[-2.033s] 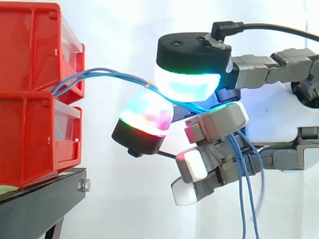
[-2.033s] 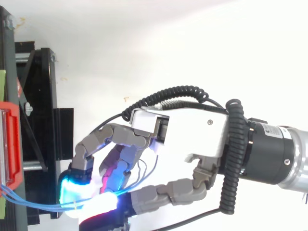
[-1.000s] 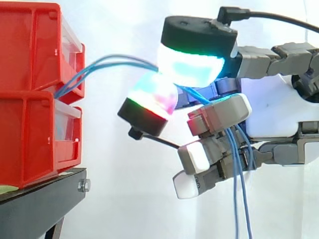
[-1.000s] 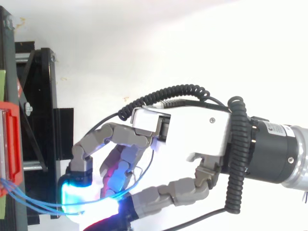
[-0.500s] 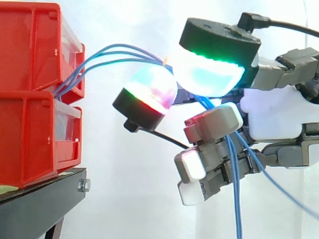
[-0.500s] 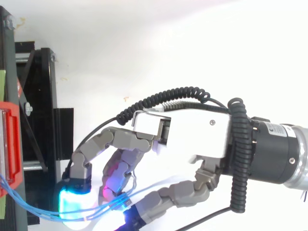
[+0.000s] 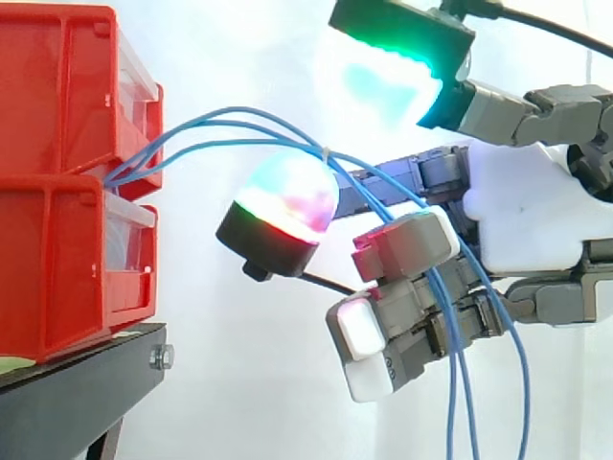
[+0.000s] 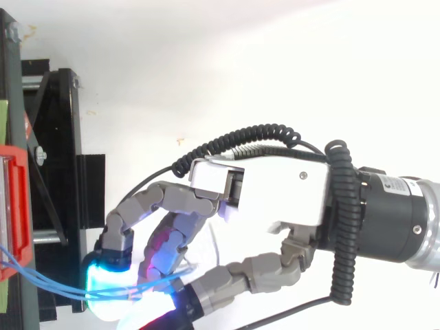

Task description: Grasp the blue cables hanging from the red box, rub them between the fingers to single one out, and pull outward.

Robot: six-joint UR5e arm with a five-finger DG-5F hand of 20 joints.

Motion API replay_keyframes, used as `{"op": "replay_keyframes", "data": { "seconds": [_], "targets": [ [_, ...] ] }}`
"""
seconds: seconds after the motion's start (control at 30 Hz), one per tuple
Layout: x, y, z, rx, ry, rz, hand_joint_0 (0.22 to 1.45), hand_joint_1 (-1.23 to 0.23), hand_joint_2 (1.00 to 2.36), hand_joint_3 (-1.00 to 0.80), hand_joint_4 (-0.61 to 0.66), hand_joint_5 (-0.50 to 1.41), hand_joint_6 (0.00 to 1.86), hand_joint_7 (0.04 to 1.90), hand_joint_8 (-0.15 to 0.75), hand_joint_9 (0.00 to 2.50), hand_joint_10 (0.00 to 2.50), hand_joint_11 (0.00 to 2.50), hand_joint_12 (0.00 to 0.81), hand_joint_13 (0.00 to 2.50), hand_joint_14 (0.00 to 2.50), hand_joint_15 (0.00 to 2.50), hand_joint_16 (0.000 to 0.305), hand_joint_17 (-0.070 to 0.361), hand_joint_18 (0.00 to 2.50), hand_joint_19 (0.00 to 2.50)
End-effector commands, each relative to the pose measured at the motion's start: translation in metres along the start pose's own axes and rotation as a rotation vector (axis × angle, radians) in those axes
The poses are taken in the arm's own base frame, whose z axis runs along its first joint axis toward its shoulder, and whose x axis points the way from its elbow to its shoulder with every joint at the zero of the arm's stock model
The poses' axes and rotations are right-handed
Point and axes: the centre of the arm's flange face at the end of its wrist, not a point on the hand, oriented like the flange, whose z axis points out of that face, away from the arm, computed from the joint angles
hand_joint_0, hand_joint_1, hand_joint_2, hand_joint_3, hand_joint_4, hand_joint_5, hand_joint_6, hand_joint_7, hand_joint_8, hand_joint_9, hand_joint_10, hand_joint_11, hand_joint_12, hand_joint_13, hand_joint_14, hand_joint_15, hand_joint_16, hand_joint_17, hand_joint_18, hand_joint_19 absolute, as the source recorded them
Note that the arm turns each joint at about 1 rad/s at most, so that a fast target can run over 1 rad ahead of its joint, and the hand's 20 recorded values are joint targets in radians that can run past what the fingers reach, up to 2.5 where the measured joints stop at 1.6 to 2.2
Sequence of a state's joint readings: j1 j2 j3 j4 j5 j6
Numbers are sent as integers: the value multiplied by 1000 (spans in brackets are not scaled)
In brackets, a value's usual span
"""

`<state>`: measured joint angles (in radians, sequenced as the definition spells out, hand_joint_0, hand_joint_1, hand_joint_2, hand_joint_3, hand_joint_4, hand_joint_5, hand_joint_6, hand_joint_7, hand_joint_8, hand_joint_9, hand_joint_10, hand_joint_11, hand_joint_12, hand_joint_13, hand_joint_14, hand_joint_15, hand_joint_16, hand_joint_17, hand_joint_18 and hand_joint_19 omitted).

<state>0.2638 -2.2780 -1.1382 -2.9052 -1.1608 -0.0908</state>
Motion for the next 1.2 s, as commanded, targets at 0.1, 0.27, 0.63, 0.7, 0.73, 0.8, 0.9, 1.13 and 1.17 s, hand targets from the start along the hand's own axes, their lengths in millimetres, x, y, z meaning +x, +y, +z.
{"op": "replay_keyframes", "data": {
  "seconds": [0.1, 0.27, 0.63, 0.7, 0.73, 0.8, 0.9, 1.13, 1.17],
  "targets": [
    [-1, 0, 0, 2, 1, 0, 565, -683, 1015, -167, 116, -139, 891, 899, 373, 1175, 12, 1212, 421, 890, 18, 555, 56, 125, 812, 379],
    [-3, 0, 1, 2, -2, 0, 614, -797, 1019, -79, 41, -153, 926, 947, 345, 1164, 14, 1260, 405, 883, 20, 566, 51, 116, 801, 380],
    [-5, 2, -6, 44, 23, -18, 651, -917, 1000, -500, 92, -160, 906, 859, 321, 1087, 15, 1211, 388, 775, 19, 512, 47, 107, 716, 323],
    [-8, 3, -9, 63, 26, -30, 579, -900, 1000, -500, 115, -158, 883, 850, 325, 1075, 16, 1203, 393, 755, 20, 515, 49, 110, 698, 331],
    [-10, 0, -12, 92, 29, -40, 532, -863, 1000, -500, 143, -153, 852, 850, 337, 1068, 15, 1191, 405, 752, 19, 505, 52, 117, 688, 325],
    [-13, -2, -14, 110, 28, -48, 478, -731, 1000, -500, 176, -142, 802, 829, 358, 1065, 14, 1148, 424, 727, 17, 491, 57, 129, 666, 316],
    [-16, -4, -16, 133, 30, -57, 443, -552, 1000, -500, 192, -99, 607, 1057, 381, 1044, 16, 998, 436, 670, 14, 427, 62, 139, 613, 279],
    [-24, 16, -22, 129, 31, -82, 450, -472, 1000, -500, 219, -90, 500, 1212, 378, 937, 17, 769, 432, 537, 12, 355, 66, 149, 438, 194],
    [-24, 16, -23, 132, 32, -88, 454, -481, 1000, -500, 215, -90, 500, 1216, 374, 929, 17, 766, 429, 528, 12, 343, 66, 150, 415, 182]
  ]
}}
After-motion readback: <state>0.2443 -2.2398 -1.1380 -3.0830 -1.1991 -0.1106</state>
